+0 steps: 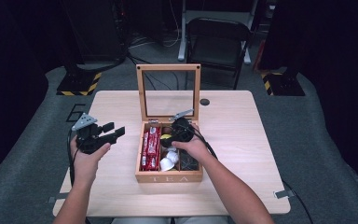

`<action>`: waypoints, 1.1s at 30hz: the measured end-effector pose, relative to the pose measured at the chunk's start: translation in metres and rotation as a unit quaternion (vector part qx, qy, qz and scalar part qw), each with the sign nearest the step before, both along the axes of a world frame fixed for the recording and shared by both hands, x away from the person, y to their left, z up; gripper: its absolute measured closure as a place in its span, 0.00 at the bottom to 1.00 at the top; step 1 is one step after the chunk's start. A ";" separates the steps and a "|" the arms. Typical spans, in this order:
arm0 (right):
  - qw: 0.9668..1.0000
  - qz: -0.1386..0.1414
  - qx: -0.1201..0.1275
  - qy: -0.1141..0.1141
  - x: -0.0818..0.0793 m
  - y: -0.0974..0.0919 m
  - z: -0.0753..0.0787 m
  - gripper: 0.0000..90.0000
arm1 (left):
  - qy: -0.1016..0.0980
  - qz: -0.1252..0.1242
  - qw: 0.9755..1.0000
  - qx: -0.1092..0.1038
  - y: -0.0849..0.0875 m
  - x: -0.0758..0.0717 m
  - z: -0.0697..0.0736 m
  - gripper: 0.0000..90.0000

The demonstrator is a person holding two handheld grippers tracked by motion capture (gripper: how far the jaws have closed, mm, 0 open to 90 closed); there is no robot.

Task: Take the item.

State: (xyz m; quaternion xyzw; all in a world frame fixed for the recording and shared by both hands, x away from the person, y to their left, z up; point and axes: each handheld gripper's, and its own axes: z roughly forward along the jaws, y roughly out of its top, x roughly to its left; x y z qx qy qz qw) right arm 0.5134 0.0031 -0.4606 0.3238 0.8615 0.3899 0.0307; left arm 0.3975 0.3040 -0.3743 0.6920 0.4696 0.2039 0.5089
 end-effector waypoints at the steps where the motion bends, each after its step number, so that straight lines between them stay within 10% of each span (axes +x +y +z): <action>1: 1.000 0.005 0.000 -0.003 0.001 0.000 0.000 0.29 | 0.001 0.000 1.000 0.001 0.000 0.000 0.000 0.49; 33: 0.999 0.038 -0.014 0.003 -0.002 0.002 0.001 0.41 | 0.002 0.000 1.000 0.000 -0.002 0.000 -0.001 0.49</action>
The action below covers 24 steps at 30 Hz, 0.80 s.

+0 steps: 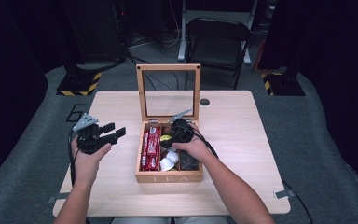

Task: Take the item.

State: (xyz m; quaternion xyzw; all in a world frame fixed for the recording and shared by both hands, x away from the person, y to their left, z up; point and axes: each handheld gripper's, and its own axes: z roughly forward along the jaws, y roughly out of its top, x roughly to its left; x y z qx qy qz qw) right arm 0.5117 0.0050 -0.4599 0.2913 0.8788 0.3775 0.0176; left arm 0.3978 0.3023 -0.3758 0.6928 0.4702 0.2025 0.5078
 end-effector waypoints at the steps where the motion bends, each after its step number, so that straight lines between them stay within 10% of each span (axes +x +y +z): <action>1: 1.000 -0.002 -0.001 -0.001 0.000 0.000 0.000 0.41 | 0.000 0.000 1.000 -0.001 0.000 0.000 0.000 0.49; 24: 1.000 0.001 -0.002 -0.030 -0.004 0.000 0.007 0.42 | -0.001 0.000 1.000 0.001 0.000 0.000 0.000 0.49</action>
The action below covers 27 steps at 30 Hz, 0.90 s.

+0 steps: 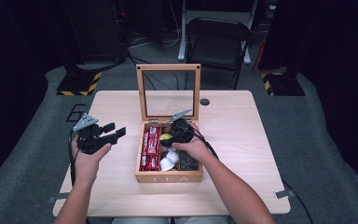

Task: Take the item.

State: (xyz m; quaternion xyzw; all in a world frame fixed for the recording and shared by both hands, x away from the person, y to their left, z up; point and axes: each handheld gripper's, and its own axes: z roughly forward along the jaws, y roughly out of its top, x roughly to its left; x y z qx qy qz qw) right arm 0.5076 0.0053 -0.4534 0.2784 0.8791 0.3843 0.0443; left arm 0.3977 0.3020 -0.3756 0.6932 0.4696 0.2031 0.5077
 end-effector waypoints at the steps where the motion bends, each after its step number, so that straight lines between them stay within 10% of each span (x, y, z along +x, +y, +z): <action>1: 1.000 -0.004 0.003 0.001 -0.001 0.000 0.001 0.42 | 0.000 0.000 1.000 0.000 0.000 0.000 0.000 0.49; 27: 0.999 0.004 0.023 -0.041 -0.015 -0.002 0.042 0.42 | 0.000 -0.001 1.000 -0.004 0.000 -0.001 0.001 0.49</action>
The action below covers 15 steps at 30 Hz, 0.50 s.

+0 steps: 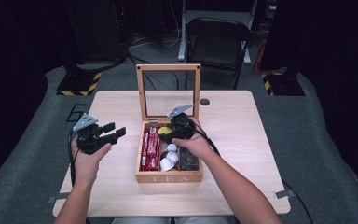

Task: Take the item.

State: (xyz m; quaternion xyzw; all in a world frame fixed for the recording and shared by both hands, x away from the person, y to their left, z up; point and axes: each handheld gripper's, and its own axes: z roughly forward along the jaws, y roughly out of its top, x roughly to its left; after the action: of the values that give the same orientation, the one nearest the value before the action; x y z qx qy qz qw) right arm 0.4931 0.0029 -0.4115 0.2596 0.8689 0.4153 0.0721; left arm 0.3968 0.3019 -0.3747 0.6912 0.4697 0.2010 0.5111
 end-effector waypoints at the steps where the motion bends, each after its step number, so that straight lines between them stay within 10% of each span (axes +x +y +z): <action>1: 1.000 -0.004 0.001 -0.001 0.000 -0.001 0.001 0.42 | 0.000 0.000 1.000 0.000 0.000 0.000 0.000 0.49; 15: 0.999 -0.041 -0.002 -0.034 0.000 -0.037 0.017 0.42 | 0.001 0.002 1.000 0.003 0.002 0.001 -0.001 0.49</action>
State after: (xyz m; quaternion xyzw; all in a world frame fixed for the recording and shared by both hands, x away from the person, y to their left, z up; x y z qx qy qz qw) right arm 0.4931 -0.0340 -0.3950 0.2809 0.8554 0.4186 0.1192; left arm 0.3974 0.3038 -0.3755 0.6918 0.4714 0.2025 0.5081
